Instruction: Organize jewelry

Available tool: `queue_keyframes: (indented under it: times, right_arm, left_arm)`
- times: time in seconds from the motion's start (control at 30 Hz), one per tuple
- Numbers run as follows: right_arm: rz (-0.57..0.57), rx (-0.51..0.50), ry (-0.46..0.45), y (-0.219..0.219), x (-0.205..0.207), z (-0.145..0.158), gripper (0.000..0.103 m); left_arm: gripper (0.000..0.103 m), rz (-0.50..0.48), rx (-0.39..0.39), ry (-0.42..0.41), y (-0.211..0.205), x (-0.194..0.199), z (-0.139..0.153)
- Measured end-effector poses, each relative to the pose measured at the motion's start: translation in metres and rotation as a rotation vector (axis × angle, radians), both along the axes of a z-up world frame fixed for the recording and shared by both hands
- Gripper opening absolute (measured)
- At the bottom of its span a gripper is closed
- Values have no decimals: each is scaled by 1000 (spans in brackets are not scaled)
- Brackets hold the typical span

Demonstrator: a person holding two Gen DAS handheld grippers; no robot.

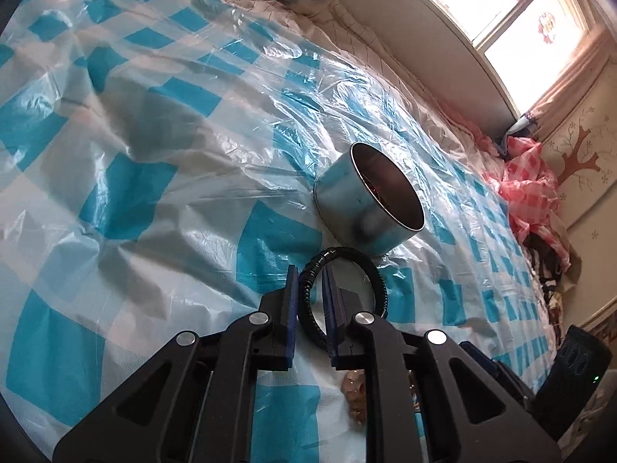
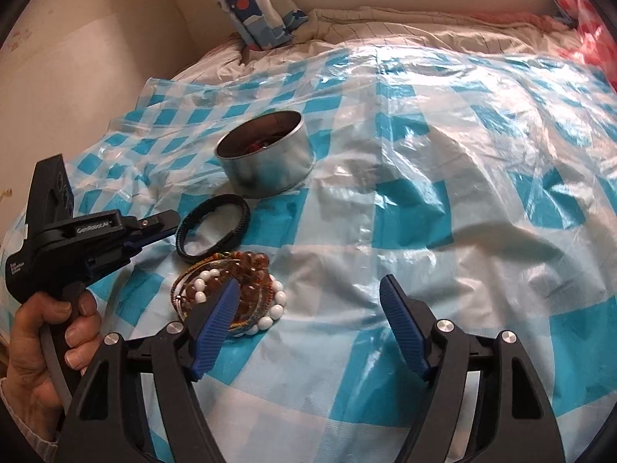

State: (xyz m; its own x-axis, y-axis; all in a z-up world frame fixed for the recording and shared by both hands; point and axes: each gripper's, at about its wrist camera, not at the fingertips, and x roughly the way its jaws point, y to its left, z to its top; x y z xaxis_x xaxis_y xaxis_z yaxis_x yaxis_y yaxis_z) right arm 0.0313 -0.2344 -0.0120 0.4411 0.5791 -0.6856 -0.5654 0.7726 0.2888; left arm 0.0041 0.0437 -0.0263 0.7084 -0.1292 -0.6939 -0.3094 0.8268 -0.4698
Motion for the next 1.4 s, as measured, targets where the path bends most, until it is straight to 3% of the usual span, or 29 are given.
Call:
queue_keyframes:
  times: [0.13,0.27,0.33,0.4,0.57,0.7,0.83,0.93,1.03,1.17,1.2,1.27,1.4]
  right_arm:
    - [61,-39,17,19,8,-5,47]
    - [97,-46,40,27,13,-10,36]
    - [115,-41,46,29,12,-10,19]
    - [112,-31,38,29,10,-9,12]
    - [107,143,43,10,9,5,12]
    - [100,214,-4,0,5,19,12]
    - [131,388,-14,-15,5,35,12]
    - [147,413,-28,-17,4,43,12]
    - [88,385,-11,-23,12,38,12]
    - [-78,182,6,-28,27,20,13]
    - [-110,140,16,-29,30,15,15]
    - [-147,89,23,-31,33,8,37]
    - [-147,-21,-24,-22,30,5,46]
  left_arm:
    - [28,-28,112,24,-10,8,2]
    - [31,-64,162,74,-16,16,-6]
    - [31,-72,177,86,-18,16,-8]
    - [30,-78,178,87,-18,16,-8]
    - [30,-74,167,84,-18,14,-11]
    - [30,-71,161,82,-17,14,-11]
    - [30,-72,159,83,-17,14,-11]
    - [30,-71,158,82,-17,14,-11]
    - [30,-71,160,82,-17,14,-11]
    - [30,-72,161,83,-17,14,-11]
    - [30,-72,160,83,-17,14,-11]
    - [30,-71,160,83,-17,14,-11]
    - [31,-73,169,83,-18,14,-11]
